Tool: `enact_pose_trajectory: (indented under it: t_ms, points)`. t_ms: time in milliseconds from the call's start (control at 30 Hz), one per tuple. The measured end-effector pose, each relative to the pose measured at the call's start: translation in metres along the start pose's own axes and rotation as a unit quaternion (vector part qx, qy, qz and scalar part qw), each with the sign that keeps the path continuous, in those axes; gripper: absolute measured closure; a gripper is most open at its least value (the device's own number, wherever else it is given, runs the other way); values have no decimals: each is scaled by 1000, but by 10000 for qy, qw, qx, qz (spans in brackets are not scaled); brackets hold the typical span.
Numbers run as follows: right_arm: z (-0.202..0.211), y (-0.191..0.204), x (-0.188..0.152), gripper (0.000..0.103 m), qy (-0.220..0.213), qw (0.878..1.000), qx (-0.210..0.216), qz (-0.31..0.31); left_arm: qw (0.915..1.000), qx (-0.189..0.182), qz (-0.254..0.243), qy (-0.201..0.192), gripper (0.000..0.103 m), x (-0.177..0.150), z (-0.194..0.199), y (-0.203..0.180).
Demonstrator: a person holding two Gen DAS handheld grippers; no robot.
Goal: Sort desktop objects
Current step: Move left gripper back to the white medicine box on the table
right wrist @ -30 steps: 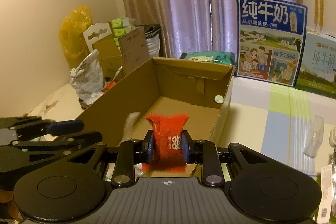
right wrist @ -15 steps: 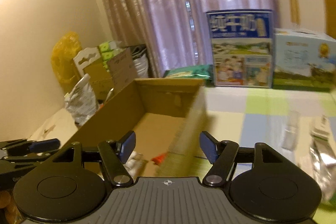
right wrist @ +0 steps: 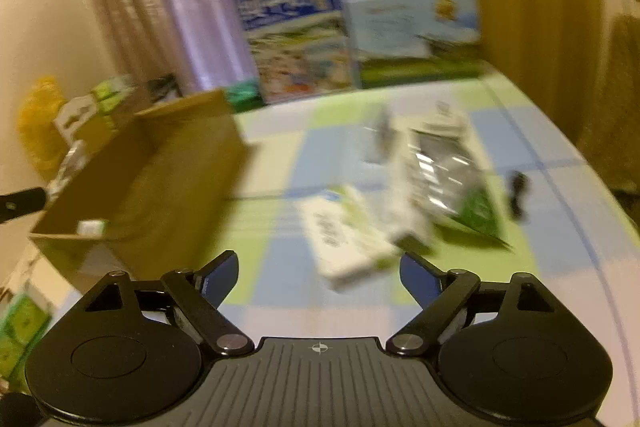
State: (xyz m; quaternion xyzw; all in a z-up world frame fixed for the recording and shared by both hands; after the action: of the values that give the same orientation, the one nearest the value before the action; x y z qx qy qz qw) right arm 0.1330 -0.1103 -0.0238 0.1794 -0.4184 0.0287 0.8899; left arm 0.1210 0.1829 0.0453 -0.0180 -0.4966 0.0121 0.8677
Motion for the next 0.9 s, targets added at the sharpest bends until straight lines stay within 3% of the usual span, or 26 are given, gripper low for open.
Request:
enact_pose_trajectory:
  t_ms: [167, 433, 900]
  points:
    - [26, -44, -9, 13, -90, 9990, -330, -271, 9995, -273, -97, -91, 14, -1, 10, -42]
    - [50, -82, -15, 9, -213, 9969, -558, -515, 9959, -759, -479, 108, 9, -14, 5, -116]
    - [52, -127, -28, 8, -137, 9943, -722, -769, 9905, -693, -781, 890, 7, -61, -53, -172]
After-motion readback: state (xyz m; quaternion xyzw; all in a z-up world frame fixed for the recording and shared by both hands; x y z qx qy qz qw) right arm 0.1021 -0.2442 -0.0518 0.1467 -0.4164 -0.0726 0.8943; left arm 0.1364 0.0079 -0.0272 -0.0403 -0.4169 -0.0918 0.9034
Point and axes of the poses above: each gripper's, at about its wrist camera, not at the fingertips, and z roughly against the way its jaws point, y to its left, x to its top, the point moved 7 cm from there along -z, roughly the way its jaws point, and after that the axes turned 5 degrees about x, right-handed, at the moved point
